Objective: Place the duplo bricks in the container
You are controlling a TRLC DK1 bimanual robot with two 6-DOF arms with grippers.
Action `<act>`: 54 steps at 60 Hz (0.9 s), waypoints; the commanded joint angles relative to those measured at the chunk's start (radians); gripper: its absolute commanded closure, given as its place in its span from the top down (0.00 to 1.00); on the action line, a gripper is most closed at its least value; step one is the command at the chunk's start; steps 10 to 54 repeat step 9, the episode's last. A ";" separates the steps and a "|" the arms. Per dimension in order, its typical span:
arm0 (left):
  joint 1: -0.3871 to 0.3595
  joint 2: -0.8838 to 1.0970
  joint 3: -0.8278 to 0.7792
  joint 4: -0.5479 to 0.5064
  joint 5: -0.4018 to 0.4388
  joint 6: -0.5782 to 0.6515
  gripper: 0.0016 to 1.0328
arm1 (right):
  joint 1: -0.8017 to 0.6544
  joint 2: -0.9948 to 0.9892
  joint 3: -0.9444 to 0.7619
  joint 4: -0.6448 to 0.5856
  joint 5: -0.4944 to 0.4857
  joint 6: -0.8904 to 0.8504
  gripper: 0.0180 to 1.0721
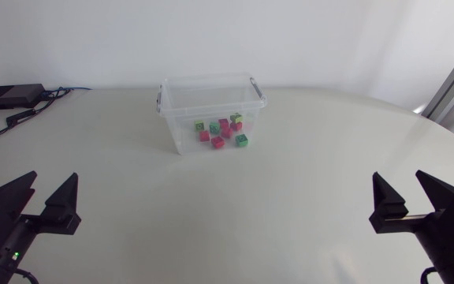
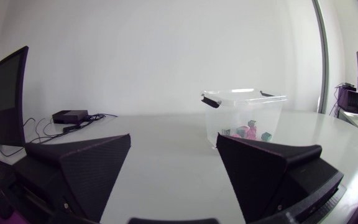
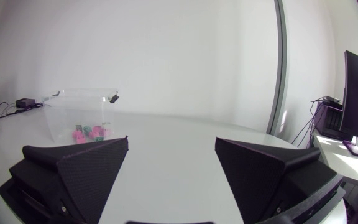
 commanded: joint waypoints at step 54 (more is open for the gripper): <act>0.012 -0.021 -0.031 0.016 0.017 -0.045 0.93 | -0.012 -0.024 -0.035 0.019 -0.010 0.036 0.96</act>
